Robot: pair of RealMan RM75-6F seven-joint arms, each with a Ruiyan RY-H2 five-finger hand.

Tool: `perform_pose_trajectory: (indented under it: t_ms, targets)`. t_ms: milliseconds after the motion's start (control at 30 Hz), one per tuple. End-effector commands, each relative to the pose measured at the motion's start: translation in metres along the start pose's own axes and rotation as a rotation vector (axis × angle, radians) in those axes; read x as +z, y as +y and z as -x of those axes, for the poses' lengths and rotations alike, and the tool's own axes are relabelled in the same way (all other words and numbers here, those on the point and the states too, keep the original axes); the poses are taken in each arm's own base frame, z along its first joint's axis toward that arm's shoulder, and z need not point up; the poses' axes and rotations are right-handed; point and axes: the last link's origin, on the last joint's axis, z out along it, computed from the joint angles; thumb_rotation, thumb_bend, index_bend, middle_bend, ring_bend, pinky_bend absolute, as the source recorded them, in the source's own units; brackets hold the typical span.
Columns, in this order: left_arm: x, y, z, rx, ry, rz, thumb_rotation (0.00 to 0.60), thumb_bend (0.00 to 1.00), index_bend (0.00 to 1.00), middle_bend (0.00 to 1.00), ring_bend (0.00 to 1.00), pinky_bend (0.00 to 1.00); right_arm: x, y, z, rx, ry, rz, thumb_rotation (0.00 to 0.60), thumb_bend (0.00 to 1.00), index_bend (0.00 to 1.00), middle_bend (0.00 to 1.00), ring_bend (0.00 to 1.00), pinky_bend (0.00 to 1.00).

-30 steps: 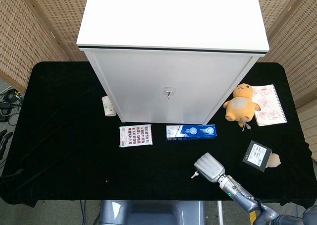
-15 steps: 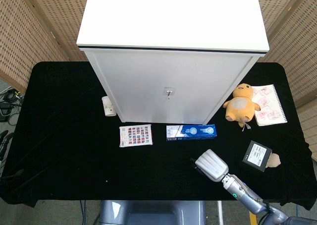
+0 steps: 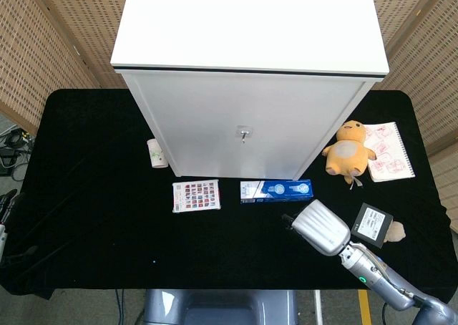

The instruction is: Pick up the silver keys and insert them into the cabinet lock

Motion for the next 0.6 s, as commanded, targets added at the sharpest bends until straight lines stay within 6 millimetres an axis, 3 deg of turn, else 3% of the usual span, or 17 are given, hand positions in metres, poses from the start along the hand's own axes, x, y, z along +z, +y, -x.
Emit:
perform_pose_trajectory:
  t_ms: [33, 400, 600]
  targets:
    - [0.001, 0.0, 0.001, 0.002, -0.002, -0.001, 0.6, 0.0, 0.0, 0.0, 0.0, 0.0, 0.009, 0.009, -0.027, -0.056, 0.03, 0.003, 0.6, 0.64, 0.67, 0.93, 0.93, 1.0]
    - [0.006, 0.005, 0.002, 0.001, -0.009, -0.005, 0.6, 0.0, 0.0, 0.0, 0.0, 0.0, 0.042, 0.035, -0.086, -0.191, 0.051, 0.063, 0.6, 0.64, 0.67, 0.93, 0.93, 1.0]
    - [0.008, 0.003, 0.004, -0.005, -0.02, -0.015, 0.6, 0.0, 0.0, 0.0, 0.0, 0.0, 0.052, 0.041, -0.101, -0.21, 0.068, 0.084, 0.6, 0.64, 0.67, 0.93, 0.93, 1.0]
